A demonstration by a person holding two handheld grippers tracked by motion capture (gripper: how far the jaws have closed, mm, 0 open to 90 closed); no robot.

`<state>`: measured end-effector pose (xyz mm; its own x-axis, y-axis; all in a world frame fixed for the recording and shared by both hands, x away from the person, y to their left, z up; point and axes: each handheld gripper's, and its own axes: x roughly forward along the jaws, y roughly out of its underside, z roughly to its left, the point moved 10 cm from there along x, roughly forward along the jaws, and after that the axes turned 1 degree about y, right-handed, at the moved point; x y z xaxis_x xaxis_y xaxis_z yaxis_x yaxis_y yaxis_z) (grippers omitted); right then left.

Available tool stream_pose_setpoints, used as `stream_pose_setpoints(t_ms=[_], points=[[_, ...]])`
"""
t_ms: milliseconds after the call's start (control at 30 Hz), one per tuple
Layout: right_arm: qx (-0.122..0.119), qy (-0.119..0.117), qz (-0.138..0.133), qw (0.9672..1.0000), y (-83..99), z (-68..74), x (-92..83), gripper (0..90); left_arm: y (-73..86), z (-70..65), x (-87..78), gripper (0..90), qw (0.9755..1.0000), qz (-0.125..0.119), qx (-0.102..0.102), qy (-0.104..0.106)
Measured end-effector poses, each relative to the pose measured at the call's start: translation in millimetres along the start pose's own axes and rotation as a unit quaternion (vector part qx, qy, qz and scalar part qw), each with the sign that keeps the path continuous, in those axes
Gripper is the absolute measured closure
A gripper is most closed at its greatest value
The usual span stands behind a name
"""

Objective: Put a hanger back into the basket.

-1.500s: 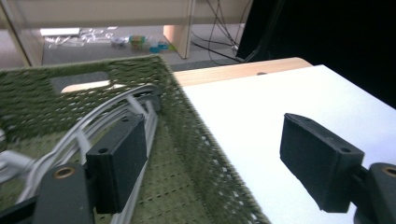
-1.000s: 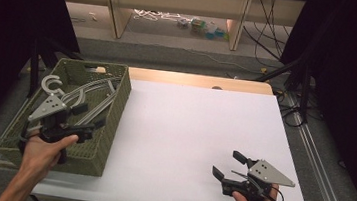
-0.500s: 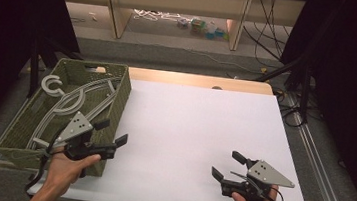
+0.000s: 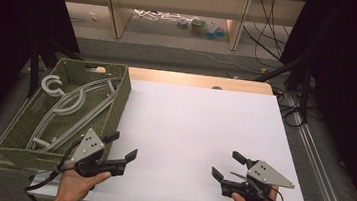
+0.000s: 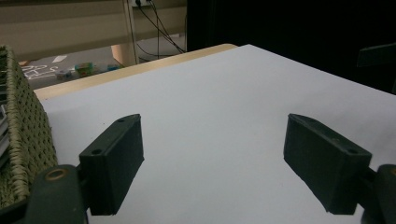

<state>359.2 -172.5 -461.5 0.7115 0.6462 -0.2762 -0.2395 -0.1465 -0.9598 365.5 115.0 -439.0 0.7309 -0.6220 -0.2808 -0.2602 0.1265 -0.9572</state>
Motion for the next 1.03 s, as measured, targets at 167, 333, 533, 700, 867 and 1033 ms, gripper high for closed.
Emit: stream_pose_setpoints(t_ms=[167,333,533,700,867,1033], points=[[-0.004,0.002,-0.007,1.0000,-2.7,0.6,-1.4,15.9,8.0,2.3,0.5,19.9,0.9999,0.001,0.004,-0.009],[-0.004,0.000,-0.007,1.0000,-2.7,0.7,-1.4,15.9,10.3,-1.3,1.1,19.9,1.0000,0.000,0.003,-0.001],[-0.006,0.000,-0.010,0.9999,-3.5,0.4,-1.4,15.9,9.5,1.3,-0.4,19.9,1.0000,0.000,0.001,-0.007],[-0.005,0.002,-0.010,0.9999,-3.8,0.3,-1.5,15.9,12.4,2.4,1.2,20.3,0.9991,-0.007,-0.043,0.005],[-0.004,0.004,-0.013,0.9999,-4.5,-0.1,-1.5,15.9,11.6,1.7,1.1,21.9,0.9995,-0.008,-0.032,0.004],[-0.008,0.008,-0.013,0.9999,-4.6,-1.1,-1.9,15.9,12.7,2.4,1.3,20.9,0.9998,-0.004,-0.022,-0.002]])
